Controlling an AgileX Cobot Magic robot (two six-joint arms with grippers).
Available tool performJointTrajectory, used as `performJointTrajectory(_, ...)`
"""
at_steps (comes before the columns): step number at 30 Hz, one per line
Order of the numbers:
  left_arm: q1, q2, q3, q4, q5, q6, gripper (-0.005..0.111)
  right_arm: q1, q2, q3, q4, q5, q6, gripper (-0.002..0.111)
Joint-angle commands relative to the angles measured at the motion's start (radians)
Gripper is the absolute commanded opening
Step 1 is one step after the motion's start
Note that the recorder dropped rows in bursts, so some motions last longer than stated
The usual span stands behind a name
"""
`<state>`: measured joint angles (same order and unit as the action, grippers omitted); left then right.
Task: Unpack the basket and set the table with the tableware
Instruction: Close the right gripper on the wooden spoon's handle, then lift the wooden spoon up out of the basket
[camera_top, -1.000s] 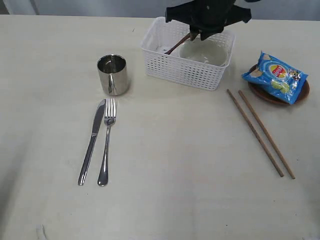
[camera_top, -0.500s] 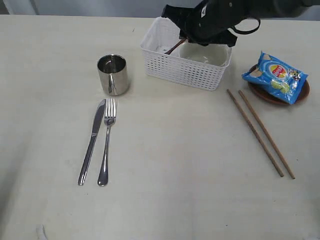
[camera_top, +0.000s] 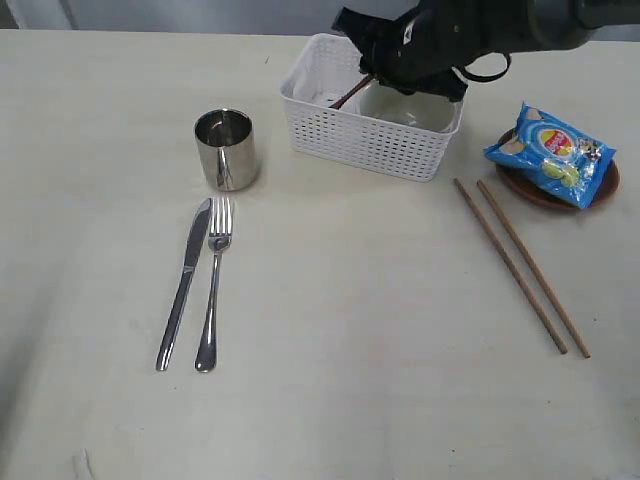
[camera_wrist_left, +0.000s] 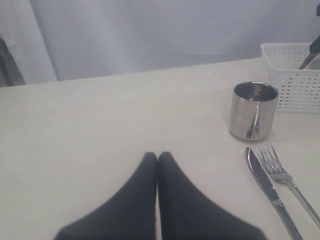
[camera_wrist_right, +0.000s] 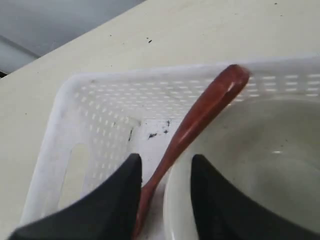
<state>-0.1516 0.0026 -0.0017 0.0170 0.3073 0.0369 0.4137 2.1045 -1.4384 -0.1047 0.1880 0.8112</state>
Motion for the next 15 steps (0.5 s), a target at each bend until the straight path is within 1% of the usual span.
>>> performJointTrajectory(1, 0.001, -0.003, 0.002, 0.006, -0.008, -0.003, 0.0, -0.005, 0.007, -0.086, -0.013, 0.115, -0.03, 0.053)
performJointTrajectory(3, 0.001, -0.003, 0.002, 0.006, -0.008, -0.003, 0.0, -0.005, 0.007, -0.119, -0.013, 0.149, -0.03, 0.053)
performJointTrajectory(9, 0.001, -0.003, 0.002, 0.006, -0.008, -0.003, 0.0, -0.005, 0.038, -0.13, -0.013, 0.199, 0.003, 0.051)
performJointTrajectory(15, 0.001, -0.003, 0.002, 0.006, -0.008, -0.003, 0.0, -0.005, 0.077, -0.135, -0.013, 0.129, 0.033, 0.051)
